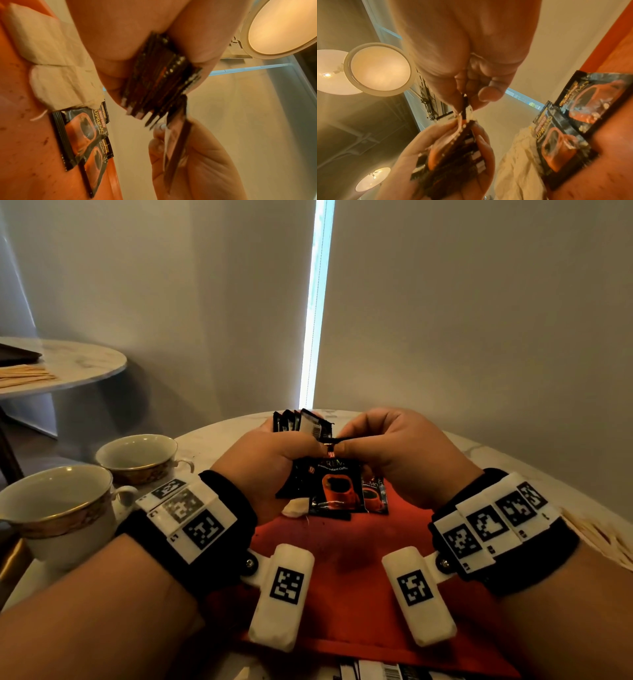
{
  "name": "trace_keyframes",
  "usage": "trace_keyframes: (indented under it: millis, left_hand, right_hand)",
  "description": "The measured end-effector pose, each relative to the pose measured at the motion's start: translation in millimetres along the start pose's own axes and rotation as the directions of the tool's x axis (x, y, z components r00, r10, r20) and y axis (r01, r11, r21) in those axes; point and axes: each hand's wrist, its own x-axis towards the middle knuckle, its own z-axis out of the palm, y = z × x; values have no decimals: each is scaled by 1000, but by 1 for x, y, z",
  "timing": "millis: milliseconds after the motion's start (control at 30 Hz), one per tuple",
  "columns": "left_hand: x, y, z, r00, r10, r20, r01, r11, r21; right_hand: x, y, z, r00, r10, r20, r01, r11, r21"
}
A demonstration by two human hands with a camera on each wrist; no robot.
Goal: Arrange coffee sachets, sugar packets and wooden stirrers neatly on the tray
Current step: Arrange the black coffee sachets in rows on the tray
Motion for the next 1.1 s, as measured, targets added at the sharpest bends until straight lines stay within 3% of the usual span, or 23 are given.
trace_keyframes:
  millis: [100, 200, 267, 500, 733, 1100]
  left_hand:
    - [0, 0, -2, 999, -39, -15, 39, 999, -19]
    - [7, 1, -8, 980, -27, -197, 22, 999, -28]
    - [9, 1, -11, 968, -48, -248, 37, 998, -46]
    - [7, 2, -11, 962, -69, -264, 61, 997, -40]
    - [4, 3, -7, 961, -79, -266, 70, 997, -43]
    - [1, 4, -5, 959, -92, -267, 86, 996, -35]
  right_hand:
    - [5, -1, -16, 995, 70, -66, -62, 991, 119]
    - [12, 9, -35, 964, 187, -189, -151, 970, 190]
    - [14, 23, -44, 932, 283, -226, -241, 950, 198]
    - [16, 68, -48, 815, 560, -147, -539, 827, 160]
    - [15, 75, -43, 792, 591, -152, -577, 807, 128]
    - [14, 76, -40, 816, 525, -243, -536, 844, 21]
